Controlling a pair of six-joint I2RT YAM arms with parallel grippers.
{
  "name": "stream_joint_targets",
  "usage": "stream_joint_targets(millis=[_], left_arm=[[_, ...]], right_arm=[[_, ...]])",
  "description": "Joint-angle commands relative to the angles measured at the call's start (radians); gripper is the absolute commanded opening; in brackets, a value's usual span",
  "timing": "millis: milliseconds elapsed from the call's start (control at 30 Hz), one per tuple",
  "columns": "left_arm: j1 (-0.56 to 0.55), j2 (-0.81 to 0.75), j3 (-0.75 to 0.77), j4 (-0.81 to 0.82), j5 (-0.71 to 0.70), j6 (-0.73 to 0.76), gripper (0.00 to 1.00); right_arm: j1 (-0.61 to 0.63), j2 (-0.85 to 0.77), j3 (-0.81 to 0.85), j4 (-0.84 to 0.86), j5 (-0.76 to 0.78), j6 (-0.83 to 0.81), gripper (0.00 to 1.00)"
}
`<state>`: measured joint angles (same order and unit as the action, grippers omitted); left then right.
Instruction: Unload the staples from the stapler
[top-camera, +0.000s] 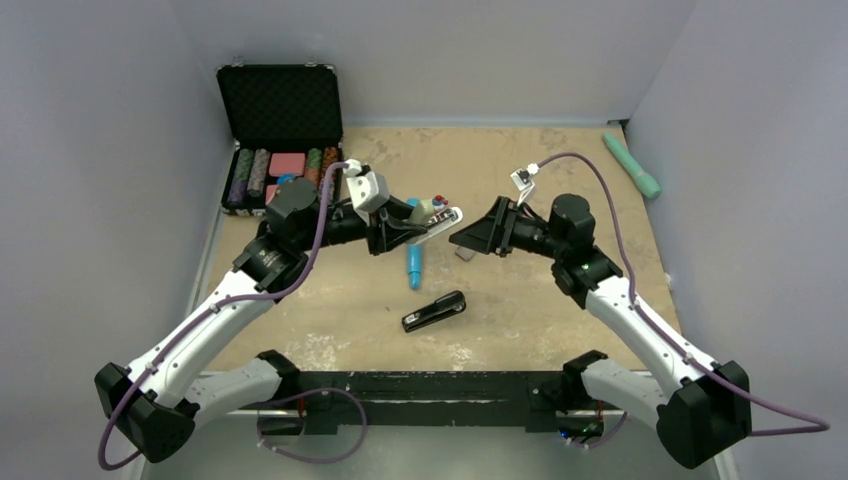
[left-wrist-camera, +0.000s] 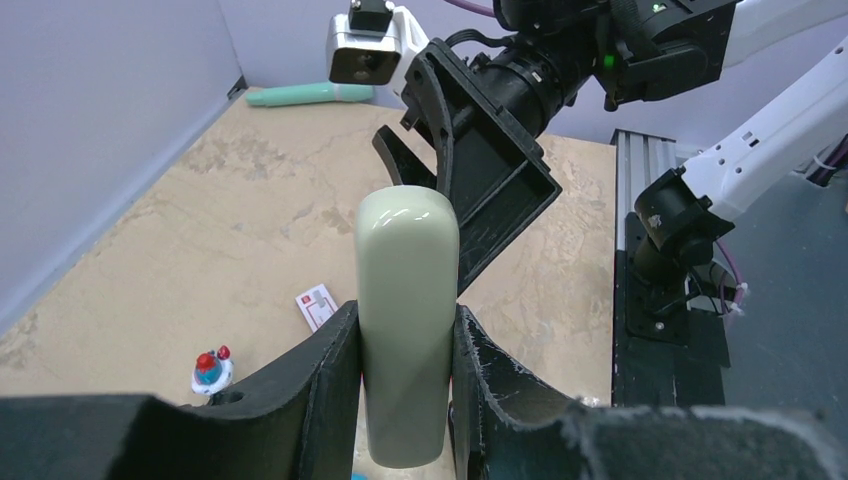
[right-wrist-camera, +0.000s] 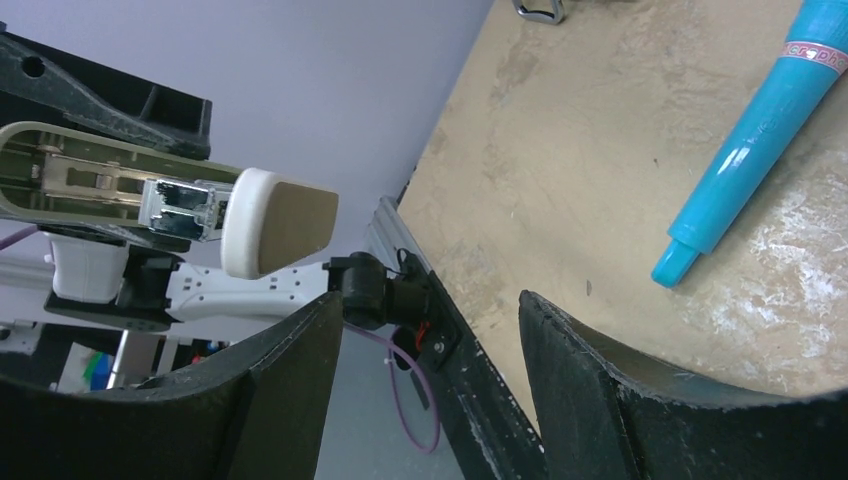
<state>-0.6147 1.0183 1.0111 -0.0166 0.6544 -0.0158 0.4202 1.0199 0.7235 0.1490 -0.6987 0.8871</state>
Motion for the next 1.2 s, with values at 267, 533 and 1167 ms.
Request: stream_joint_targets(millis=[267,533,1167], left_arm=[[0.005,0.000,0.019,-0.082,0.006,0.071,0.00],[0.005,0.024,0.018,-0.084,0.048,0.063,0.00],[0.005,0.044,0.011,-0.075,0.080,0.056,0.00]], right_arm=[[0.000,-0.072,0.148,-0.043,-0.041,-0.021,0.70],[0.002,-0.019,0.164,-0.045,0.034,-0.004,0.68],[0.010,0.046,0.139,-0.074,0.121,-0.052,0.58]])
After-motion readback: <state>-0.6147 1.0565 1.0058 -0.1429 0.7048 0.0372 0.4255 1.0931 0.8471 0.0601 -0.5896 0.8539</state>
